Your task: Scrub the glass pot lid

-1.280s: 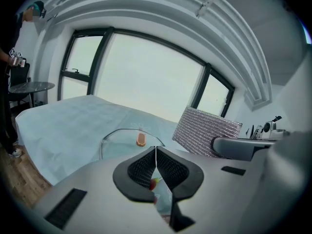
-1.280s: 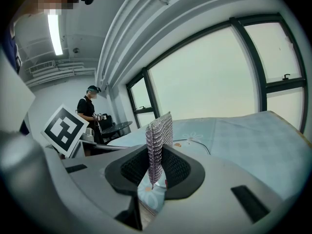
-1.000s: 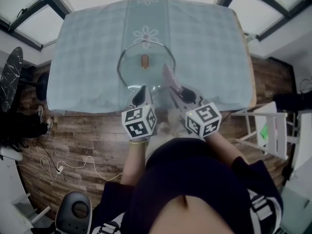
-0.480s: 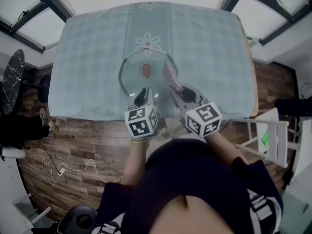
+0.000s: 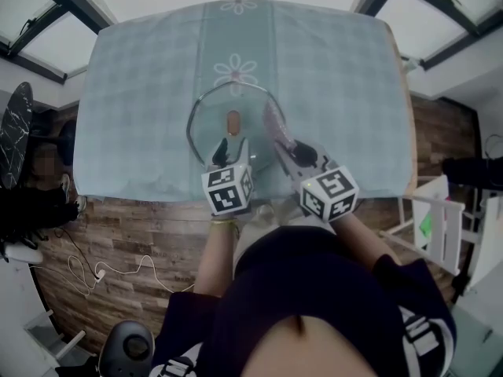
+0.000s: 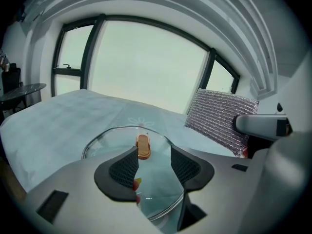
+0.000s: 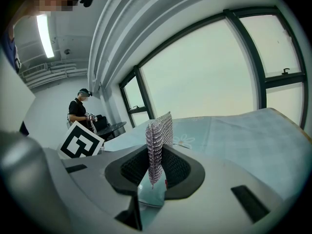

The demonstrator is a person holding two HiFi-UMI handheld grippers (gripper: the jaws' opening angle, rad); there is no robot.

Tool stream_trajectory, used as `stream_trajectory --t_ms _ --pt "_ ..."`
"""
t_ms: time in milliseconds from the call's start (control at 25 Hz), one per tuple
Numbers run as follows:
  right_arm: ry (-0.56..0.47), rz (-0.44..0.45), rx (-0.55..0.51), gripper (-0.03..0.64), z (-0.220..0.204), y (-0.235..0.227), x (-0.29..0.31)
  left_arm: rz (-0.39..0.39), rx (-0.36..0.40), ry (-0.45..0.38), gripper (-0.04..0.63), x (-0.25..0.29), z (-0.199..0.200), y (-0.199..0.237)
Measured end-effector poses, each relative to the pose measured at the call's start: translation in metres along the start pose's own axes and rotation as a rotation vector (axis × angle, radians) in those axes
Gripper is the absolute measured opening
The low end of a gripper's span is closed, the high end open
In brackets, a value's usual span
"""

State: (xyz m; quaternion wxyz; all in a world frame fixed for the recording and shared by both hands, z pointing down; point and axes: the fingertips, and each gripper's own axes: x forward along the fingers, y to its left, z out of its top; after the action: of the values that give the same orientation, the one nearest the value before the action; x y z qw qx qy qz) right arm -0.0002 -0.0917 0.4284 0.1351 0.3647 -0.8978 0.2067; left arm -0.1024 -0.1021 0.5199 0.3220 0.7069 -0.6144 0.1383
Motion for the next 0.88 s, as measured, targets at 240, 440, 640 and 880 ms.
stream_trajectory --t_ms 240,440,640,880 --pt "0.016 0.007 0.003 0.078 0.003 -0.012 0.015 0.053 0.069 0.034 0.226 0.026 -0.001 0.009" --pt "0.027 0.019 0.009 0.078 0.003 -0.02 0.025 0.078 0.069 0.054 0.252 0.046 -0.001 0.014" --pt "0.04 0.017 0.016 0.078 0.001 -0.03 0.033 0.097 0.068 0.075 0.256 0.065 0.001 0.019" --pt "0.049 0.019 0.022 0.078 0.001 -0.034 0.042 0.109 0.07 0.11 0.256 0.081 -0.004 0.026"
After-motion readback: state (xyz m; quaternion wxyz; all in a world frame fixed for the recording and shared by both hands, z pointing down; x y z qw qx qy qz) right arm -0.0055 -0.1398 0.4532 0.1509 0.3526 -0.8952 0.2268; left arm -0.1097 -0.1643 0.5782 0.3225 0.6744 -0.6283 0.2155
